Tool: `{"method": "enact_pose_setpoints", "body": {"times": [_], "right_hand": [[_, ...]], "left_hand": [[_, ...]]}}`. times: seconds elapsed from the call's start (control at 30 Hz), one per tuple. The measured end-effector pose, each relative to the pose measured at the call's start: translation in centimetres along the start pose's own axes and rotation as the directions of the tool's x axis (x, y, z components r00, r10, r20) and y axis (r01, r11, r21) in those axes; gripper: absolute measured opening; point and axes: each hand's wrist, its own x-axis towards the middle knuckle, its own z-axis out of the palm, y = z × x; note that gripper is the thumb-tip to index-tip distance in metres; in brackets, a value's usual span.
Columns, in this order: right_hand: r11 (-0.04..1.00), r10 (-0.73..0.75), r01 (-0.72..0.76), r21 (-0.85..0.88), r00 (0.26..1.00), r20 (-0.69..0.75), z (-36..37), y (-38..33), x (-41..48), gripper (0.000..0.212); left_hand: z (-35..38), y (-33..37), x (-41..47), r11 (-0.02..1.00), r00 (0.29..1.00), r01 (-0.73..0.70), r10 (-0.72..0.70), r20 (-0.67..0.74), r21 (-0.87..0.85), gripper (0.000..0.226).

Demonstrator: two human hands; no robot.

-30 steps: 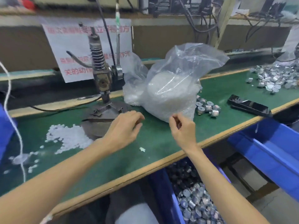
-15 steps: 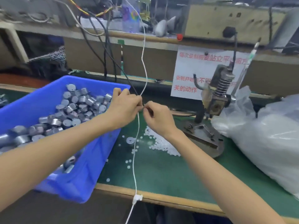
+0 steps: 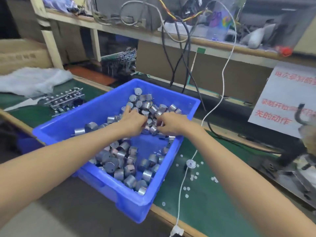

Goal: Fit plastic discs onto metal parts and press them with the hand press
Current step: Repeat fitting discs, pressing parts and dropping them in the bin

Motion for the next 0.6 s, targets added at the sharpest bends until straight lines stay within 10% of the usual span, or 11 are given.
{"method": "enact_pose_setpoints", "body": {"times": [0.1, 0.2, 0.37, 0.6], "right_hand": [[0.996, 0.020, -0.011, -0.083, 0.995, 0.102, 0.3, -0.1, 0.9, 0.025], [0.989, 0.013, 0.005, -0.147, 0.993, 0.119, 0.6, 0.0, 1.2, 0.023], [0.998, -0.028, 0.034, -0.052, 0.994, 0.108, 0.6, 0.1, 1.0, 0.021], [0.996, 0.078, -0.069, 0.062, 0.982, -0.172, 0.1, -0.5, -0.4, 0.034]], "left_hand": [[1.0, -0.6, 0.6, 0.992, 0.873, 0.020, 0.044, 0.487, -0.127, 0.035], [1.7, 0.0, 0.9, 0.985, 0.761, 0.045, 0.073, 0.644, -0.165, 0.029], [0.9, 1.0, 0.8, 0.933, 0.820, 0.173, 0.041, 0.571, -0.316, 0.010], [-3.7, 1.8, 0.0, 0.538, 0.982, 0.175, -0.153, 0.109, -0.825, 0.012]]}}
